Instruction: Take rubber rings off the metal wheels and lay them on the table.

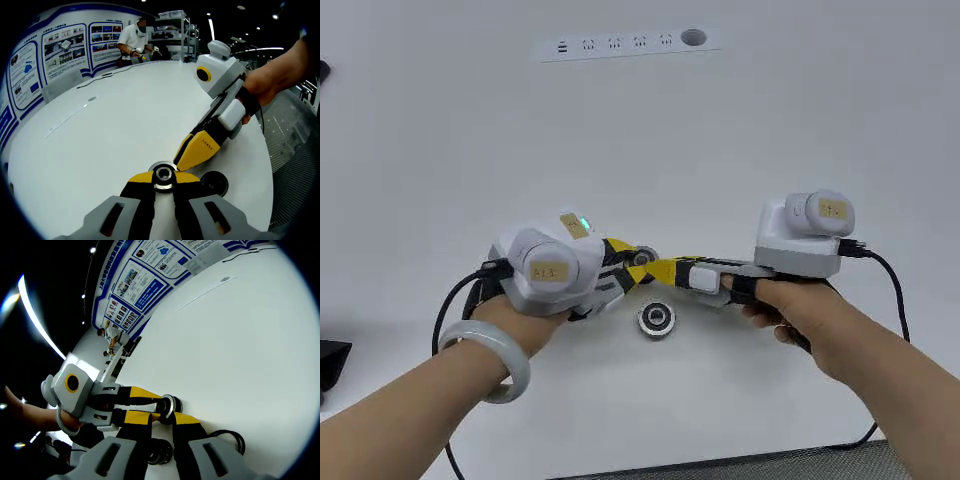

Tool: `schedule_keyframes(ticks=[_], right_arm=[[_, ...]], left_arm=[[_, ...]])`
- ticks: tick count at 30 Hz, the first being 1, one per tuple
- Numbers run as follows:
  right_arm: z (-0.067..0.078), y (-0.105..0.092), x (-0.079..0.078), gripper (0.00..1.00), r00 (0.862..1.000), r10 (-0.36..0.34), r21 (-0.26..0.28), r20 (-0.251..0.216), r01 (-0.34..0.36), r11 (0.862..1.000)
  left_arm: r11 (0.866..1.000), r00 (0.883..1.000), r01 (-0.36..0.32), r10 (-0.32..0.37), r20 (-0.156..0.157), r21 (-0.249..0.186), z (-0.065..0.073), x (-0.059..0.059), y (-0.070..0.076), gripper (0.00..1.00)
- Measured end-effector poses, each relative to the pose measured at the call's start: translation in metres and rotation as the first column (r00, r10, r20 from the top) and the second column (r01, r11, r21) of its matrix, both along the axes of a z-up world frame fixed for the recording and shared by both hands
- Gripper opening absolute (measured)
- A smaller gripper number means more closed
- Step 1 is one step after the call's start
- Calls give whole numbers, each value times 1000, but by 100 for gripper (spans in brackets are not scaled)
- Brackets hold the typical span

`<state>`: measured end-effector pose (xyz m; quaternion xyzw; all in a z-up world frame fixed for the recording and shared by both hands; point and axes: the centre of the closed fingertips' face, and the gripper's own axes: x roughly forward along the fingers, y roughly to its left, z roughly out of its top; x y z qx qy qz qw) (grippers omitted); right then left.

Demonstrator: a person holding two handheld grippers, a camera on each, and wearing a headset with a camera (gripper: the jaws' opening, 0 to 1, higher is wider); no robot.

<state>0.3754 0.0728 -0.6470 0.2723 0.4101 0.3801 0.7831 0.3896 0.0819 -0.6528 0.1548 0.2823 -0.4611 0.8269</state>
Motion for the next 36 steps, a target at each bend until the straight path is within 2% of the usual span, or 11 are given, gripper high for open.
schedule_keyframes(ticks=[7,9,18,22,29,36], right_arm=[[1,0,2,15,1000,-5,8,6,5,1000],[2,-1,6,19,999,-15,-5,33,16,1000],[-3,1,15,29,999,-7,-24,48,8,1000],[-3,5,18,31,999,4,-18,51,-3,1000],[-6,10,21,34,1000,7,-1,24,-7,1000],[-5,8,17,33,1000,12,15,8,-12,1000]], left_arm=[[1000,1000,2,-2,1,-1,0,0,0,13],[1000,1000,2,-2,1,-1,0,0,0,13],[1000,1000,1,-1,1,-4,0,0,0,13],[1000,1000,0,0,0,-4,0,0,0,13],[1000,1000,0,0,1,-5,0,0,0,13],[1000,1000,1,-1,2,-5,0,-1,0,13]])
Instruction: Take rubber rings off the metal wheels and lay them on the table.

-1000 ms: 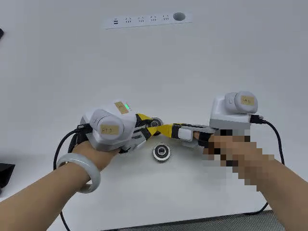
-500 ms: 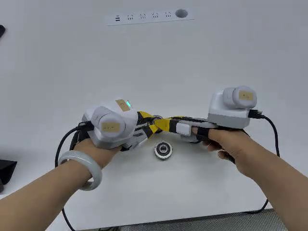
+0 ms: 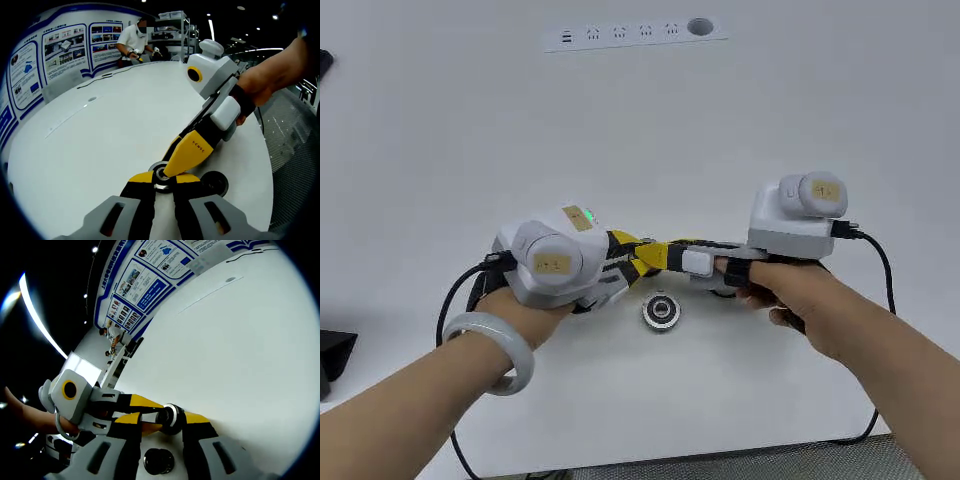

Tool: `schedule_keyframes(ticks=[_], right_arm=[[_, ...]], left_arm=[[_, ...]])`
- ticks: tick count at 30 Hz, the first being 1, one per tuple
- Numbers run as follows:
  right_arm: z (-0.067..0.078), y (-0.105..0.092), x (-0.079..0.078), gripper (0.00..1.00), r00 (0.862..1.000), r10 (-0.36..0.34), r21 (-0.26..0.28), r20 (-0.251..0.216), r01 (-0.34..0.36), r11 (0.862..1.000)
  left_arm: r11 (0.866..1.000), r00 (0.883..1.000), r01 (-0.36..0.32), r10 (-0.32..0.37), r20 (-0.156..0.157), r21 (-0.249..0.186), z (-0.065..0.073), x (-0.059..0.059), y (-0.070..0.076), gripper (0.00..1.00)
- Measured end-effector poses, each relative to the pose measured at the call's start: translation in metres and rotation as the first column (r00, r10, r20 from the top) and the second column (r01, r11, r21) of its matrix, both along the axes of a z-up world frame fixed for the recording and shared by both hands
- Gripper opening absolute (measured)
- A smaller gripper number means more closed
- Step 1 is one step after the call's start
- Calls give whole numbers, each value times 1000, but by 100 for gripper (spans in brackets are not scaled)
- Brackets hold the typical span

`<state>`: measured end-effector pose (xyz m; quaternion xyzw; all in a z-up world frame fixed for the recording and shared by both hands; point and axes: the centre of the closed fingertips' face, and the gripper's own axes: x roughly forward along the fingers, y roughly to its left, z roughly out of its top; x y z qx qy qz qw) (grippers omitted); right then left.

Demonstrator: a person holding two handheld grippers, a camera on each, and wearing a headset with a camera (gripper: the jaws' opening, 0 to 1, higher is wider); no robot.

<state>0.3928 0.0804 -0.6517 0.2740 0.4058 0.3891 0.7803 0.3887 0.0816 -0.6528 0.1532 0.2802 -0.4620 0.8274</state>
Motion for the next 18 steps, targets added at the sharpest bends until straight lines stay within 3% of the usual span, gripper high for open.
schedule_keyframes(ticks=[11,18], right_arm=[[1,-5,-9,33,999,-22,38,-41,23,999],[5,-6,-12,30,999,-24,35,-29,25,999]], left_arm=[[1000,1000,-3,3,0,-2,0,0,0,13],[1000,1000,-3,3,1,-2,0,0,0,13]])
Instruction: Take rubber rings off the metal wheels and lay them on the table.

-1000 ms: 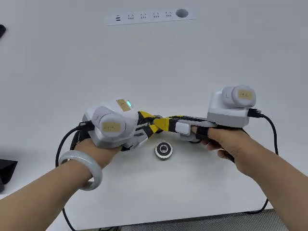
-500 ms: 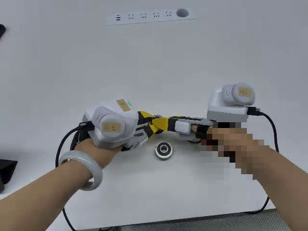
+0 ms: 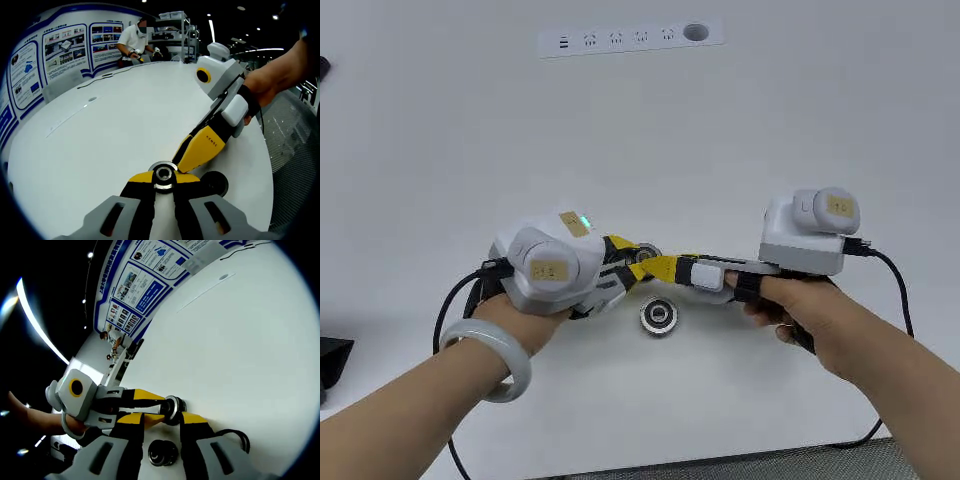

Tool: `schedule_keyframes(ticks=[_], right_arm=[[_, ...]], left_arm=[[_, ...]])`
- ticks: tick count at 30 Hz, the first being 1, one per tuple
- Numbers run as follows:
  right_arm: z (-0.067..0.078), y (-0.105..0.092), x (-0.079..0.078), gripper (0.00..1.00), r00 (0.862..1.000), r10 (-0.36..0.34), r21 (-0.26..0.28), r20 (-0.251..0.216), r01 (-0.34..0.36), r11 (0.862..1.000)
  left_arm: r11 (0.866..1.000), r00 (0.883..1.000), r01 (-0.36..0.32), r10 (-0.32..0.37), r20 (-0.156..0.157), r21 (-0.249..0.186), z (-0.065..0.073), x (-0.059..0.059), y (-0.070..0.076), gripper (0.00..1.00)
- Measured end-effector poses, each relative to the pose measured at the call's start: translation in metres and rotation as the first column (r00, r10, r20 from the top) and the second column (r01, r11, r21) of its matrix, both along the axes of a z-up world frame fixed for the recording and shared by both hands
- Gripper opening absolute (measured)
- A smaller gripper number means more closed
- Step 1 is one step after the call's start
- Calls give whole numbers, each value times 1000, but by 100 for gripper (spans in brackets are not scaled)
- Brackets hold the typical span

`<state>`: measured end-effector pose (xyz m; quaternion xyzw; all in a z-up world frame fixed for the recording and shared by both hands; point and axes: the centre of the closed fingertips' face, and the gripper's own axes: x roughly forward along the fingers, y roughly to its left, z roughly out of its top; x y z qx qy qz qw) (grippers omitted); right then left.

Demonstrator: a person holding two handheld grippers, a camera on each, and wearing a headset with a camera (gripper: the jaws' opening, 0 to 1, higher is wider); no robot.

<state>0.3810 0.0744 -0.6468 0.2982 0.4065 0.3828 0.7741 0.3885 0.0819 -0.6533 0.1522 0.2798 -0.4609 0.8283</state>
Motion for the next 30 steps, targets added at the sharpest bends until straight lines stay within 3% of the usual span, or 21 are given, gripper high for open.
schedule_keyframes(ticks=[7,14,30], right_arm=[[2,-1,1,27,1000,-3,0,9,3,1000],[-6,-6,5,15,1000,-14,-39,0,14,999],[-12,-9,6,3,1000,-14,-92,1,14,996]], left_arm=[[1000,1000,-1,1,0,2,0,0,0,13],[1000,1000,-1,1,0,1,0,0,0,13],[1000,1000,2,-2,0,0,0,0,0,13]])
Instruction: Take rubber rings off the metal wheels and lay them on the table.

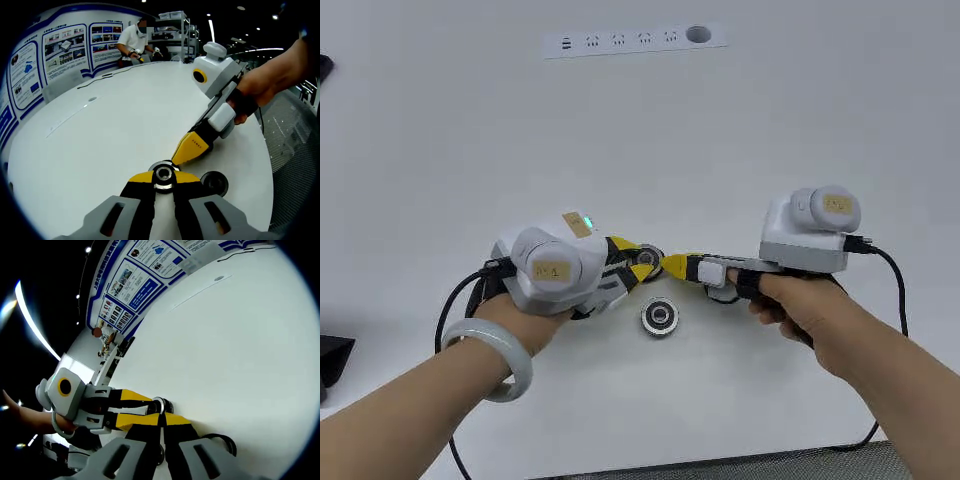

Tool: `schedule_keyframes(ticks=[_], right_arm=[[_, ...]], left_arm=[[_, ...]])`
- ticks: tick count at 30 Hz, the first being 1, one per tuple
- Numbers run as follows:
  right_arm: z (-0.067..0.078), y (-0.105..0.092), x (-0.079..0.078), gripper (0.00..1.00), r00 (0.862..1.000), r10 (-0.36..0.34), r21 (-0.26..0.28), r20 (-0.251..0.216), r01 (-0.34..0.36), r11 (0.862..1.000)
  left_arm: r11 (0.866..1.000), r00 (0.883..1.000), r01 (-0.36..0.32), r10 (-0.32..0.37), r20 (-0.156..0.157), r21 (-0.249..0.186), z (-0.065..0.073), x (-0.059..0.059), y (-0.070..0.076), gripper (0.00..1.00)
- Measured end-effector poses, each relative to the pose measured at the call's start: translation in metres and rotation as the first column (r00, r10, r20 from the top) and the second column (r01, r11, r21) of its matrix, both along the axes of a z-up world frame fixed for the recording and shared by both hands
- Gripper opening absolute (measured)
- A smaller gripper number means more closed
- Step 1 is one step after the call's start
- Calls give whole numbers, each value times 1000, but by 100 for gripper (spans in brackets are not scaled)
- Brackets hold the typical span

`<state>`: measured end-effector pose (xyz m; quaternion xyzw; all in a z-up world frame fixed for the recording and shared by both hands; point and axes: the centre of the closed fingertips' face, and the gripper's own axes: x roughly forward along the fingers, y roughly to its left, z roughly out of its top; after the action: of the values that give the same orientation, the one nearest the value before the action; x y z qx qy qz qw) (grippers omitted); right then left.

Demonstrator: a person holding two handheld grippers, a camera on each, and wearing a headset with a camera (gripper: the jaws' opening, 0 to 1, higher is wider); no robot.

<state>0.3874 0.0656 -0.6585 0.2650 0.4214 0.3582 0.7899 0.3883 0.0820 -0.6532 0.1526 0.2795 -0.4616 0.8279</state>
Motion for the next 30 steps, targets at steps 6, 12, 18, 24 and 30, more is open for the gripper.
schedule_keyframes(ticks=[6,12,18,24,30], right_arm=[[3,1,-1,2,1000,12,-16,22,-11,1000],[6,3,-2,2,999,14,-24,42,-13,1000],[9,5,-1,2,999,19,-15,46,-19,1000],[11,7,-1,2,998,31,-8,53,-31,1000],[14,11,-1,2,998,37,0,57,-37,999]], left_arm=[[1000,1000,0,0,0,0,0,0,0,13],[1000,1000,1,-1,-1,3,0,0,0,13],[1000,1000,3,-3,0,4,0,0,0,13],[1000,1000,7,-7,1,4,0,0,0,13],[1000,1000,7,-7,2,7,0,0,0,13]])
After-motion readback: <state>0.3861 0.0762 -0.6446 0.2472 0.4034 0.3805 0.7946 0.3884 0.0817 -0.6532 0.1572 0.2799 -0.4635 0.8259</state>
